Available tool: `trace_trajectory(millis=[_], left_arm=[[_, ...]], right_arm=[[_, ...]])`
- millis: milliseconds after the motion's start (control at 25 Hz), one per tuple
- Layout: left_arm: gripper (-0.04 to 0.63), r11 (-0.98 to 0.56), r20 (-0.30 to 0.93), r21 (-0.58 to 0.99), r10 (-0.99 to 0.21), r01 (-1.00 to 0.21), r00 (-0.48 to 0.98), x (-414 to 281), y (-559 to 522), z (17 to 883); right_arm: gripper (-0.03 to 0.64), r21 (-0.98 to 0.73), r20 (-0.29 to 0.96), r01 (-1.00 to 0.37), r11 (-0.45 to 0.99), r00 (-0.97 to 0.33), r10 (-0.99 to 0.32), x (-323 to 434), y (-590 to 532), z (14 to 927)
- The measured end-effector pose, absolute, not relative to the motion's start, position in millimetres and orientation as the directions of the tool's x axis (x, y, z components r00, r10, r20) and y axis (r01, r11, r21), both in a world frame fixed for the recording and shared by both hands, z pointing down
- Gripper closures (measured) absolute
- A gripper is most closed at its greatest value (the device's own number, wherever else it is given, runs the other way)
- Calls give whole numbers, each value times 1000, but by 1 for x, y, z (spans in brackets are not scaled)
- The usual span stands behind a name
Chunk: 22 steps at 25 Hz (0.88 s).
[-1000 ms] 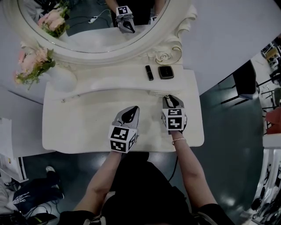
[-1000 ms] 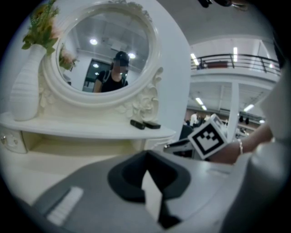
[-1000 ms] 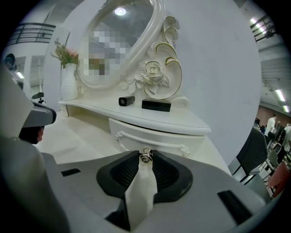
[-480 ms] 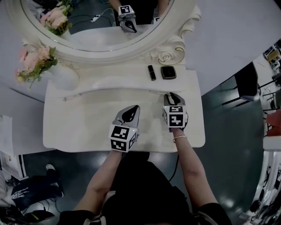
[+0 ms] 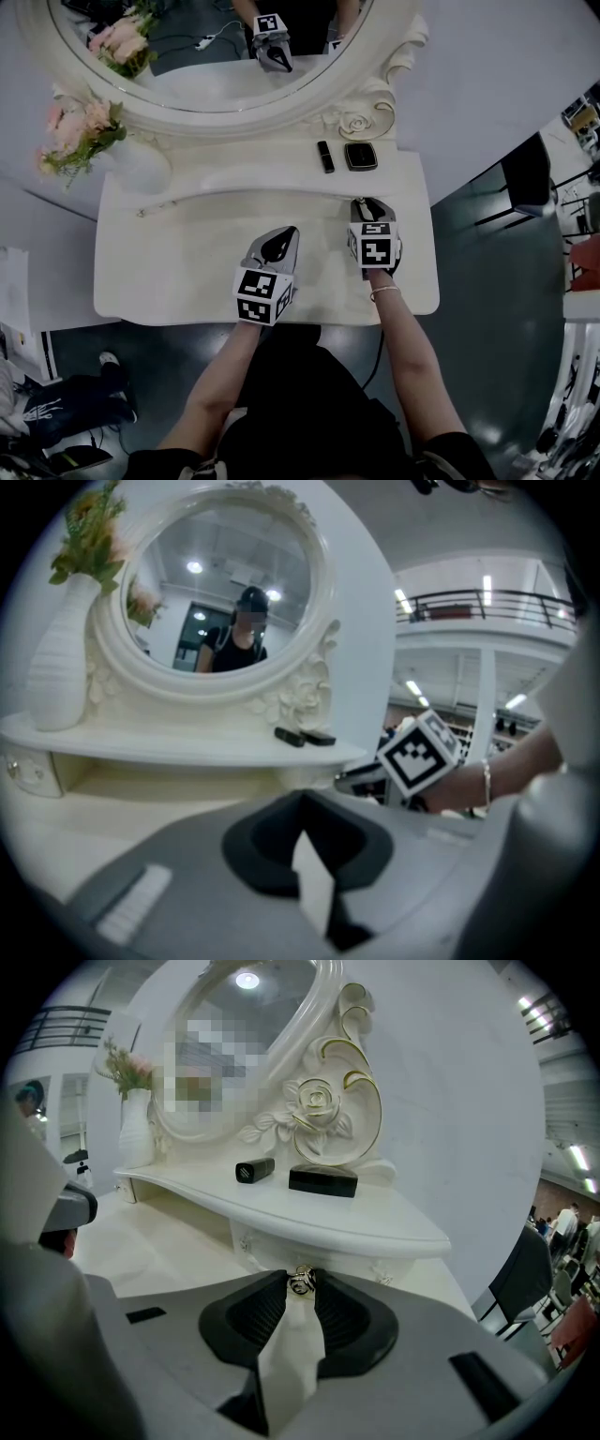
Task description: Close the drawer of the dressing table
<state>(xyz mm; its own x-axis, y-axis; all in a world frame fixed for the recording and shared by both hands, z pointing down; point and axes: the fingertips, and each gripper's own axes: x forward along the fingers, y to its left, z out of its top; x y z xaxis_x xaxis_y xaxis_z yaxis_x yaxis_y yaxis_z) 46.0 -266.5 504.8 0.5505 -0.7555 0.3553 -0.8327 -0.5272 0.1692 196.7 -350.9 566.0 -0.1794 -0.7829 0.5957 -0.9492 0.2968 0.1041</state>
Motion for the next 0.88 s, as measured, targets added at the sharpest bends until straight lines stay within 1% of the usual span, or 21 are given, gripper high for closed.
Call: trace_trajectory(millis=[280,560,760,880], left_arm=[[591,-539,344,167,-753,-826,561,49,-264,500],[591,-558,334,166,-744,-813,579,53,-259,497],[591,-567,325,160,-743,-808,585,55,-255,494],[591,-571,319,156,-743,-806,588,56,-253,491]], right_arm=[[523,104,590,-951,291,-177,-787,198,-341,559],[552,81,546,-952,296,-206,-812,188,-316,538],[586,58,494,-951,304,-237,-836,177,-293,516],[592,38,458,-952,303,-253,-852,173,-280,501]])
